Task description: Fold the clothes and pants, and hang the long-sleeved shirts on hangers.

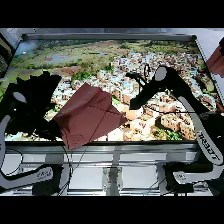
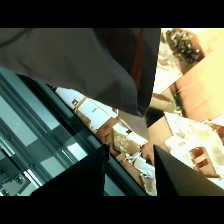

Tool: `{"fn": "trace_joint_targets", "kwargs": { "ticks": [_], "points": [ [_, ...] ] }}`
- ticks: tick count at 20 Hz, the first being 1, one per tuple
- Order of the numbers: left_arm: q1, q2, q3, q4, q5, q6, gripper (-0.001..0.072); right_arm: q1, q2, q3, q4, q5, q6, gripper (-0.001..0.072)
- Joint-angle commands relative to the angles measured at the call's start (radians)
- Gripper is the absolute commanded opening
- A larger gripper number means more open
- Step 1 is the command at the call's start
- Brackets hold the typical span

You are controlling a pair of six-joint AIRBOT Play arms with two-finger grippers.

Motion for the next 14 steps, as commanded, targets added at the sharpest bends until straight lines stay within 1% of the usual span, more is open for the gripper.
{"fn": "trace_joint_targets", "kwargs": {
  "ticks": [1, 3, 5, 8, 10, 12, 14],
  "points": [
    [-0.141, 0.04, -0.07, 0.077, 0.019, -0.005, 0.0418, -0.006, -0.004, 0.0, 0.029, 0.037, -0.014, 0.0338],
    [-0.236, 0.079, -0.088, 0.12, 0.041, 0.015, 0.0418, -0.006, -0.004, 0.0, 0.031, 0.032, -0.014, 0.0338],
    [-0.362, 0.13, -0.089, 0.238, 0.087, 0.017, 0.0418, -0.006, -0.004, 0.0, 0.031, 0.03, -0.014, 0.0338],
    [-0.547, 0.188, -0.089, 0.38, 0.188, 0.019, 0.0418, -0.006, -0.004, 0.0, 0.038, 0.028, -0.013, 0.0338],
    [-0.65, 0.212, -0.089, 0.434, 0.285, 0.019, 0.0418, -0.006, -0.004, 0.0, 0.063, 0.029, -0.01, 0.0338],
    [-0.718, 0.221, -0.089, 0.442, 0.382, 0.019, 0.0418, -0.006, -0.004, 0.0, 0.092, 0.029, -0.01, 0.0337],
    [-0.75, 0.221, -0.089, 0.34, 0.452, 0.019, 0.0418, -0.006, -0.004, 0.0, 0.108, 0.029, -0.008, 0.0337]
  ]
}}
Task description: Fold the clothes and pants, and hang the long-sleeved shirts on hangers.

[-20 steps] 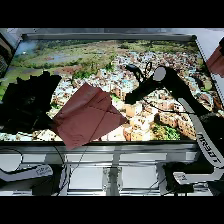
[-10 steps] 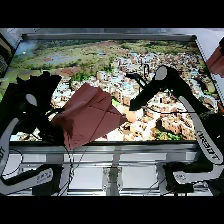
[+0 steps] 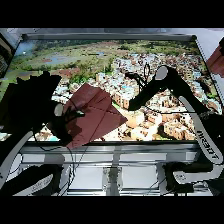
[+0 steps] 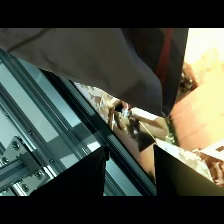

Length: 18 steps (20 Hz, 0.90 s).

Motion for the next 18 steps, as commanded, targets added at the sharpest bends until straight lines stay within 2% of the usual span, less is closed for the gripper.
{"fn": "trace_joint_targets", "kwargs": {
  "ticks": [1, 4, 7, 9, 12, 18],
  "points": [
    [-0.087, 0.015, -0.001, -0.1, 0.164, 0.0, 0.0418, 0.0, -0.001, 0.0, 0.031, 0.002, 0.006, 0.0337],
    [-0.087, 0.015, -0.007, -0.1, 0.188, 0.004, 0.0419, 0.0, -0.001, 0.0, 0.031, 0.006, 0.024, 0.0337],
    [-0.088, 0.015, -0.077, -0.056, 0.089, 0.024, 0.0419, 0.0, -0.001, 0.0, 0.031, 0.02, 0.025, 0.0338],
    [-0.098, 0.02, -0.166, -0.052, 0.079, 0.038, 0.0419, 0.0, -0.001, 0.0, 0.031, 0.019, 0.024, 0.0338],
    [-0.126, 0.037, -0.238, -0.026, 0.091, 0.037, 0.0419, 0.0, -0.001, 0.0, 0.031, 0.018, 0.024, 0.0338],
    [-0.151, 0.073, -0.241, -0.021, 0.182, 0.033, 0.0416, 0.0, -0.001, 0.0, 0.031, 0.008, 0.025, 0.0338]
  ]
}}
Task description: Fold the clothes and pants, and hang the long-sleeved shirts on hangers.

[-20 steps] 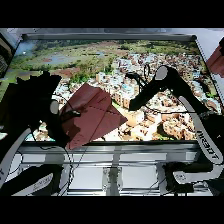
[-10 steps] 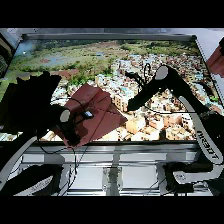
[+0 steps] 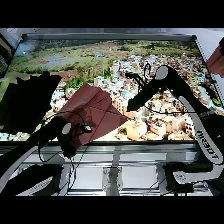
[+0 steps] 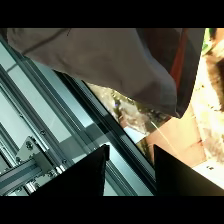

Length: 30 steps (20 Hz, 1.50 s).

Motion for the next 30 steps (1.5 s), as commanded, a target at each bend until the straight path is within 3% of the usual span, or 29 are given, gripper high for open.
{"fn": "trace_joint_targets", "kwargs": {
  "ticks": [1, 11, 12, 14, 15, 18, 21, 23, 24, 30],
  "points": [
    [-0.008, 0.012, -0.01, 0.014, 0.071, -0.018, 0.0415, 0.0, -0.001, 0.0, 0.0, -0.011, 0.0, 0.0338],
    [-0.008, 0.012, -0.053, 0.086, 0.175, -0.072, 0.039, 0.0, -0.001, 0.0, 0.0, -0.016, 0.0, 0.0338],
    [-0.008, 0.012, -0.061, 0.09, 0.195, -0.085, 0.0312, 0.0, -0.001, 0.0, -0.001, -0.016, -0.001, 0.0338],
    [-0.008, 0.012, -0.068, 0.096, 0.22, -0.099, 0.0065, -0.001, -0.001, 0.0, -0.002, -0.016, -0.014, 0.0338],
    [-0.008, 0.012, -0.068, 0.113, 0.227, -0.125, 0.003, 0.0, -0.001, 0.0, -0.005, -0.016, -0.034, 0.0338],
    [-0.008, 0.021, -0.067, 0.2, 0.219, -0.211, 0.003, 0.0, -0.004, -0.013, -0.007, -0.017, -0.114, 0.0338],
    [-0.007, 0.068, -0.067, 0.212, 0.216, -0.217, 0.0031, 0.001, -0.004, -0.129, 0.026, -0.043, -0.215, 0.0344],
    [-0.007, 0.102, -0.067, 0.211, 0.216, -0.217, 0.0031, 0.0, -0.004, -0.227, 0.028, -0.138, -0.255, 0.0482],
    [-0.007, 0.116, -0.067, 0.208, 0.216, -0.218, 0.0031, 0.0, -0.004, -0.264, 0.033, -0.193, -0.269, 0.0515],
    [-0.007, 0.138, -0.068, 0.204, 0.214, -0.218, 0.0031, 0.018, -0.052, -0.298, 0.103, -0.386, -0.36, 0.0513]
  ]
}}
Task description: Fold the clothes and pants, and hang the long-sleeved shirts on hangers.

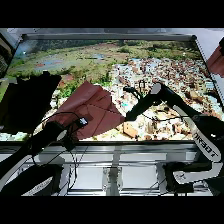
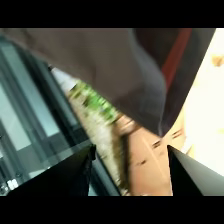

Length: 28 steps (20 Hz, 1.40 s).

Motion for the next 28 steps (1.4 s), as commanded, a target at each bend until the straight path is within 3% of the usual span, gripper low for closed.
{"fn": "trace_joint_targets", "kwargs": {
  "ticks": [1, 9, 15, 17, 19, 20, 24, 28],
  "points": [
    [0.0, 0.01, 0.001, 0.0, -0.001, -0.002, 0.003, 0.008, -0.033, -0.019, 0.025, -0.116, -0.056, 0.0513],
    [0.0, 0.01, 0.0, 0.001, -0.001, -0.027, 0.0031, 0.008, -0.11, -0.019, 0.044, -0.129, -0.06, 0.051],
    [0.0, 0.01, 0.0, 0.0, 0.0, -0.027, 0.0031, 0.074, -0.123, -0.019, 0.147, -0.052, -0.129, 0.0424],
    [0.0, 0.01, 0.0, 0.0, -0.001, -0.027, 0.0031, 0.118, -0.132, -0.02, 0.148, -0.043, -0.129, 0.0319],
    [0.0, 0.01, 0.001, 0.0, 0.0, -0.028, 0.0031, 0.148, -0.131, -0.016, 0.158, -0.04, -0.127, 0.007],
    [0.0, 0.01, 0.001, 0.0, 0.0, -0.028, 0.0031, 0.153, -0.13, -0.007, 0.167, -0.027, -0.117, 0.0011],
    [0.013, 0.051, 0.074, 0.005, 0.002, -0.049, 0.0029, 0.14, -0.071, 0.103, 0.159, 0.111, -0.02, 0.0009],
    [0.102, 0.198, 0.29, 0.069, 0.0, -0.049, 0.0029, 0.125, 0.15, 0.221, 0.079, 0.11, 0.068, 0.0008]
  ]
}}
